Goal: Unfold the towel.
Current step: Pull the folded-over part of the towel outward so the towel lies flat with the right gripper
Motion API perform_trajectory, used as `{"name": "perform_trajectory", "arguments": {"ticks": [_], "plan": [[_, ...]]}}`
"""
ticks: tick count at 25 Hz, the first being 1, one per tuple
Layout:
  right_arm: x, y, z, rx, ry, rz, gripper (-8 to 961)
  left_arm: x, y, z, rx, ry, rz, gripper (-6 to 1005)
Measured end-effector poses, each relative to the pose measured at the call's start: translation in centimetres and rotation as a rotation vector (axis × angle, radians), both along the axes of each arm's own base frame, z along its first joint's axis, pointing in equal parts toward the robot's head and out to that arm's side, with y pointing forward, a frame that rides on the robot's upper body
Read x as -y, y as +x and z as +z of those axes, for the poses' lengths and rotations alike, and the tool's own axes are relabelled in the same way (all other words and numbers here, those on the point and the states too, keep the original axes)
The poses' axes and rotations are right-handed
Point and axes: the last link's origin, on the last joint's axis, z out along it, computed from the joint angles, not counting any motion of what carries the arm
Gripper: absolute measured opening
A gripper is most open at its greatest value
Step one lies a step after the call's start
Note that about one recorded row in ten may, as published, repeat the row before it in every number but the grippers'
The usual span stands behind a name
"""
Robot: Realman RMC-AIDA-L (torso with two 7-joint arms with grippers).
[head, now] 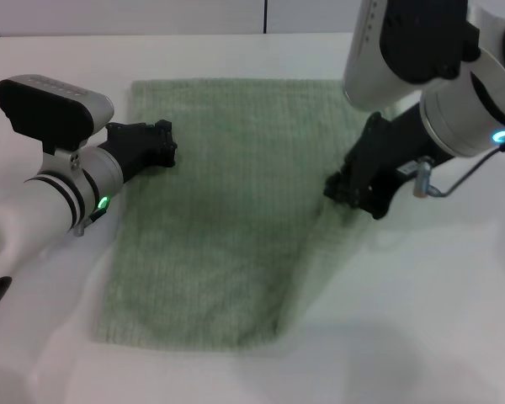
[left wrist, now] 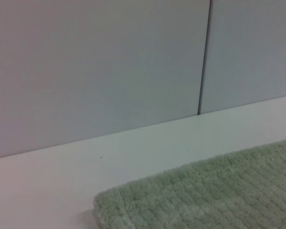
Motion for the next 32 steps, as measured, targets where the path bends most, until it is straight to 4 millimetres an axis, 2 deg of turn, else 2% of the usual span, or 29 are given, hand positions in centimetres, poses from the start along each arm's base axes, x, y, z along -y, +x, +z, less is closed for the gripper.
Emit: {"name": "perform_trajectory", "arguments": {"ticks": [9, 16, 23, 32], "plan": [[0.5, 1.2, 0.0, 0.082, -0.044, -0.001, 49, 0.0, -0.1, 0.0, -0.007, -0.003, 0.005, -2], [1.6, 2.7, -2.0, 0.148, -0.118, -0.062, 65, -0.1, -0.1, 0.0, -0.007, -0.002, 0.007, -2], [2.2, 4.1, -3.0, 0.215, -0.137, -0.111, 80, -0.2, 0.1, 0.1, -0.007, -0.001, 0.003, -2], [1.9, 4.1, -3.2, 0.220, -0.119, -0.104, 101, -0.3, 0.1, 0.1, -0.008, 0.000, 0.001, -2]]}}
